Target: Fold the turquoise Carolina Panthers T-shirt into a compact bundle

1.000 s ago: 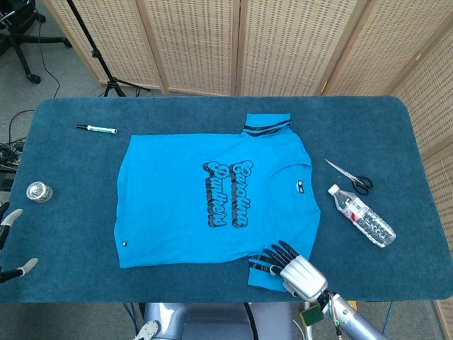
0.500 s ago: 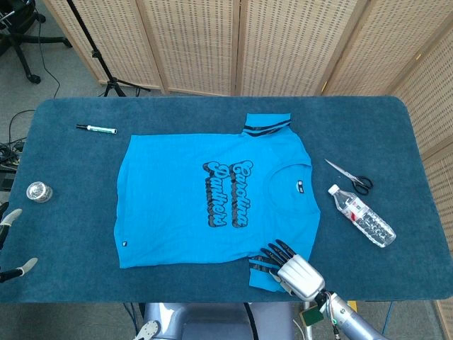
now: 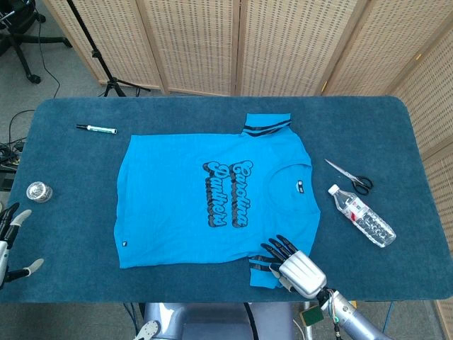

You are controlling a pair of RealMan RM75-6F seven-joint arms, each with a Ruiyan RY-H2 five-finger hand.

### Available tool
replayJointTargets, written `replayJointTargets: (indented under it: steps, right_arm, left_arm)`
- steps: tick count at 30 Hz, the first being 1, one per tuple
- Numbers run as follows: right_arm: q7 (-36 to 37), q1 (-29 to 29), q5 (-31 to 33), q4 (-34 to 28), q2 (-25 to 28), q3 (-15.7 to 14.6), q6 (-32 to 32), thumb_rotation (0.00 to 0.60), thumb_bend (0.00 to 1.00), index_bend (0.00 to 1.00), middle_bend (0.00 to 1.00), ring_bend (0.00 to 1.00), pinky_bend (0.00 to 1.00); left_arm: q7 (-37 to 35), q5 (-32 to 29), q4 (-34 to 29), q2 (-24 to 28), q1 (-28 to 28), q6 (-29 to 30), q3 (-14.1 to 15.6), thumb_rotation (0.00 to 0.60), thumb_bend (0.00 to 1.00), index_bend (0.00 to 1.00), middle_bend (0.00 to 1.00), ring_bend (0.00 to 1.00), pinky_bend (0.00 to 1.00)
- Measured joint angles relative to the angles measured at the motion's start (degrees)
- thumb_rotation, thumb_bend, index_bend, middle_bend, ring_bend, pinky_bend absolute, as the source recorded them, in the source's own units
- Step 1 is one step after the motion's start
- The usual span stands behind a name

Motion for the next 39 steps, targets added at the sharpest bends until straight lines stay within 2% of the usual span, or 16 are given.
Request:
replayJointTargets:
  steps: [17, 23, 32, 39]
  right_arm:
    - [6.85, -1.58, -0.94, 0.75, 3.53, -0.88, 5.88, 0.600, 0.44, 0.64, 0.11, 0.00, 0.00]
    - [8.20, -1.97, -1.42, 1.63, 3.83, -1.14, 6.95, 0.600, 0.44, 0.65, 0.11, 0.00, 0.00]
    - [8.31, -1.92, -1.17, 2.45, 3.29, -0.92, 6.42, 0.600, 0.44, 0.65, 0.11, 0.00, 0.00]
    - [8.39, -1.89, -0.59, 2.94, 3.09, -0.57, 6.09, 0.600, 0.44, 0.65, 0.11, 0.00, 0.00]
  left_arm:
    - [-2.53, 8.08, 5.05, -5.56, -4.03, -5.67, 5.12, 0.600, 0.16, 0.00, 0.00, 0.00, 0.00]
    - [-3.67, 8.35, 7.97, -8.47, -4.37, -6.18, 5.70, 0.600, 0.20, 0.11, 0.00, 0.00, 0.00]
    - [-2.08, 5.98, 10.78, -13.57, -4.73, -8.64, 5.60, 0.600, 0.25, 0.20, 0.00, 0.00, 0.00]
    - [-0.78, 4.63, 11.22, -15.76, -5.92, -11.33, 5.27, 0.600, 0.26, 0.21, 0.00, 0.00, 0.00]
